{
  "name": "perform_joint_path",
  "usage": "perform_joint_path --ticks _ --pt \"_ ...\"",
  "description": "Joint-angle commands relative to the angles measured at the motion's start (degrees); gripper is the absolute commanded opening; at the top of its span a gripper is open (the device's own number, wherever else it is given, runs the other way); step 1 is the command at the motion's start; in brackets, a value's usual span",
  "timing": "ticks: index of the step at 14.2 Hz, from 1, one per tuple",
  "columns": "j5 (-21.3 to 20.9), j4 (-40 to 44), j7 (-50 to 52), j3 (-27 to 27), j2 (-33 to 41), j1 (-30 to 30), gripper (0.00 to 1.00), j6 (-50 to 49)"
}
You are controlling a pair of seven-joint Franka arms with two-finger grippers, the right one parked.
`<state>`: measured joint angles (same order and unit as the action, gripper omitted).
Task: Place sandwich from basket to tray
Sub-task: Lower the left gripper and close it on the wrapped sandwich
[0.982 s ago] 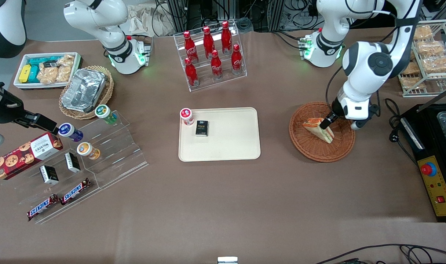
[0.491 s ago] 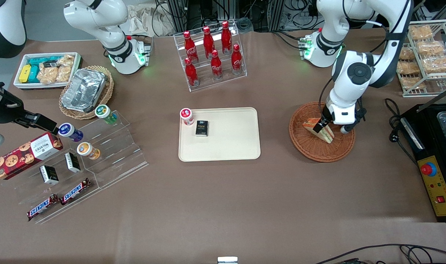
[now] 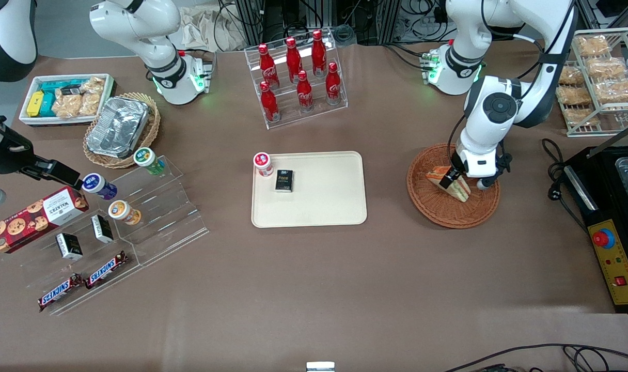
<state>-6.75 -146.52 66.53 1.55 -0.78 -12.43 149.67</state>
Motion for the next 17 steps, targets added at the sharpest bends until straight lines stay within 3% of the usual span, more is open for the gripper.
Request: perform_joint_path --ticks 1,4,7,12,17 --pt "-1.68 -0.17 4.30 -0.50 0.34 -0.66 0.48 0.89" --pt "-1.68 0.71 4.40 -0.50 0.51 -0.57 0.22 -1.03" --pt "-1.60 4.04 4.57 -0.32 1.04 -0.66 0.03 -7.79" --pt "-1.51 11.86 4.40 -0.15 1.92 -0.75 0.00 -20.10" --pt "-1.07 28.27 -1.20 0.21 2.01 -0.75 0.00 -41.16"
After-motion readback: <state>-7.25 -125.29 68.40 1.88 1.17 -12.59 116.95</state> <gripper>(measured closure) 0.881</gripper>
